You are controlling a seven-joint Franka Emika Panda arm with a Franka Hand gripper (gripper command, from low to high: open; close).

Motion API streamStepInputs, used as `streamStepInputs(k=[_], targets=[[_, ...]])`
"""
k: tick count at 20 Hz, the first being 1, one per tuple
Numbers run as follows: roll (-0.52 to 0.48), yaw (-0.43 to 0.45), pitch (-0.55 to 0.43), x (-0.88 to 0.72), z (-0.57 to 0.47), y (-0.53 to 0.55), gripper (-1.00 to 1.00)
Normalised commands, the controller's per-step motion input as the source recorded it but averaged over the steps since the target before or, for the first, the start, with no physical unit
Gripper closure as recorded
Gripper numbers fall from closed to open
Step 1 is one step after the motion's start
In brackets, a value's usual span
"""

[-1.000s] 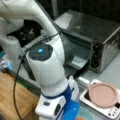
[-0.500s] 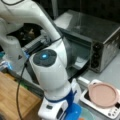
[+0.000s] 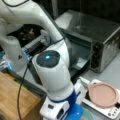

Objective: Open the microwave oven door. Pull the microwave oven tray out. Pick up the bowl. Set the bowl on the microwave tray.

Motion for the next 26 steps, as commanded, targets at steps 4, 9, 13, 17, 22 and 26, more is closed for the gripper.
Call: streamStepInputs(k=[4,9,13,17,22,26], targets=[[0.125,-0.085,0.110,0.26,0.05,-0.10,-1.00],[0.136,-0.093,0.091,0.28,0.01,-0.13,-1.00],[0.134,-0.089,0.077,0.27,0.01,-0.16,-1.00],[0.142,-0.068,0.064,0.23,0.05,-0.20,-1.00],[0.151,-0.041,0.055,0.18,0.05,-0.22,-1.00],[0.153,-0.017,0.045,0.14,0.04,-0.22,-1.00]])
